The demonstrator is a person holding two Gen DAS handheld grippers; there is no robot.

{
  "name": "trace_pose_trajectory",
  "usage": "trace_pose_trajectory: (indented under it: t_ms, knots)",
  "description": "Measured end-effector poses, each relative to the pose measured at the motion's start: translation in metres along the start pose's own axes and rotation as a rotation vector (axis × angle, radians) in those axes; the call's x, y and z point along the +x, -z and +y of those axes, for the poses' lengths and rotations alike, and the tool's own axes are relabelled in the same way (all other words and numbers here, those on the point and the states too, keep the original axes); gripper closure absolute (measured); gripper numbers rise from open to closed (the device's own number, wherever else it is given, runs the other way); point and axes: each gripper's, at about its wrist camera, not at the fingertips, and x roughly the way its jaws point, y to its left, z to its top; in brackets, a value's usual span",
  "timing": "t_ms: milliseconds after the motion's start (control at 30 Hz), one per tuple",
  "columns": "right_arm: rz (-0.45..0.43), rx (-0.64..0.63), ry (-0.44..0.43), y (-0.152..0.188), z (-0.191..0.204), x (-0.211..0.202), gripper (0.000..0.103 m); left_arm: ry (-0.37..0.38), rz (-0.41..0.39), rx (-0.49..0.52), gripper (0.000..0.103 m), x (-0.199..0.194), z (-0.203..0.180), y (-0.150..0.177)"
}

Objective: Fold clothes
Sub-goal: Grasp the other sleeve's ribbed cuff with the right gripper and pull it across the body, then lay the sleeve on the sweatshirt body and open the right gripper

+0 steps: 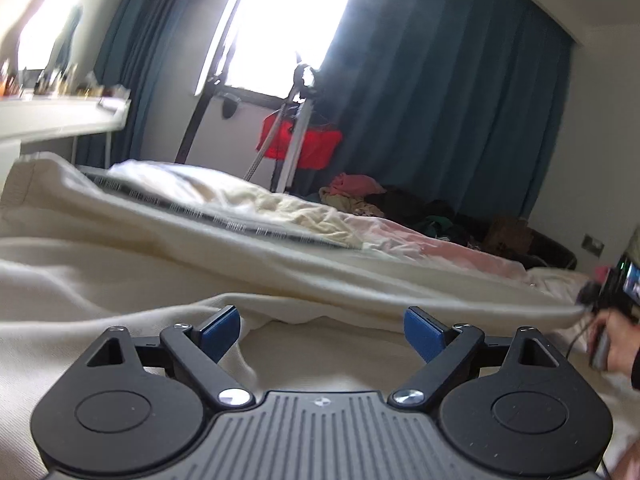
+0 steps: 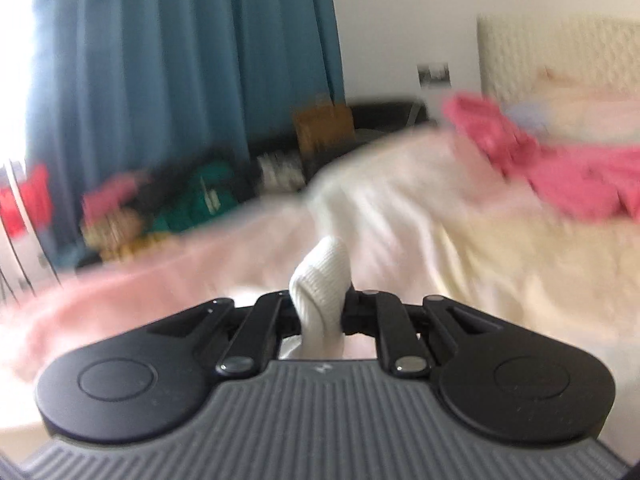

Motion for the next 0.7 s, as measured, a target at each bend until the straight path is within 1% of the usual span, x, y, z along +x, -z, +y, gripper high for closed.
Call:
trace_pose_trajectory:
  t_ms: [67, 133, 167, 233, 267, 300, 333, 367, 400, 433, 500, 567, 700]
  knots:
    - [0.053, -0.013, -0.003, 0.028, -0.016, 0.007, 0.088, 0.003, -0.019, 0.035, 0.011, -0.005, -0.009, 0.003]
    - [0.097, 0.012, -0.031, 0.046, -0.029, 0.012, 0.085, -0.009, -0.031, 0.042, 0.010, -0.009, -0.016, 0.007]
    - [0.117, 0.031, -0.042, 0.048, -0.032, 0.015, 0.082, -0.012, -0.027, 0.034, 0.010, -0.009, -0.020, 0.008]
    - [0.124, 0.035, -0.054, 0.045, -0.032, 0.011, 0.078, -0.015, -0.007, 0.030, 0.010, -0.008, -0.029, 0.008]
    - [0.124, 0.033, -0.059, 0.042, -0.031, 0.008, 0.071, -0.019, 0.004, 0.033, 0.010, -0.007, -0.033, 0.007]
    - [0.129, 0.028, -0.059, 0.039, -0.029, 0.003, 0.062, -0.017, 0.009, 0.037, 0.010, -0.008, -0.037, 0.005]
    - [0.139, 0.024, -0.061, 0.035, -0.028, -0.002, 0.056, -0.013, 0.012, 0.042, 0.010, -0.009, -0.041, 0.004]
    - [0.148, 0.022, -0.072, 0.032, -0.027, -0.011, 0.043, -0.012, 0.011, 0.053, 0.010, -0.012, -0.045, 0.004]
    - [0.147, 0.017, -0.088, 0.029, -0.025, -0.021, 0.034, -0.013, 0.008, 0.067, 0.010, -0.016, -0.048, 0.005]
    - [0.131, -0.001, -0.109, 0.023, -0.023, -0.034, 0.031, -0.013, 0.005, 0.080, 0.010, -0.020, -0.051, 0.006]
    - [0.088, -0.048, -0.159, 0.011, -0.018, -0.062, 0.019, -0.008, -0.003, 0.092, 0.010, -0.029, -0.054, 0.006]
    - [0.060, -0.081, -0.226, 0.000, -0.013, -0.095, 0.017, -0.013, -0.010, 0.106, 0.010, -0.038, -0.057, 0.005]
    - [0.051, -0.110, -0.375, -0.016, -0.006, -0.169, 0.015, -0.021, -0.027, 0.135, 0.010, -0.058, -0.063, 0.005]
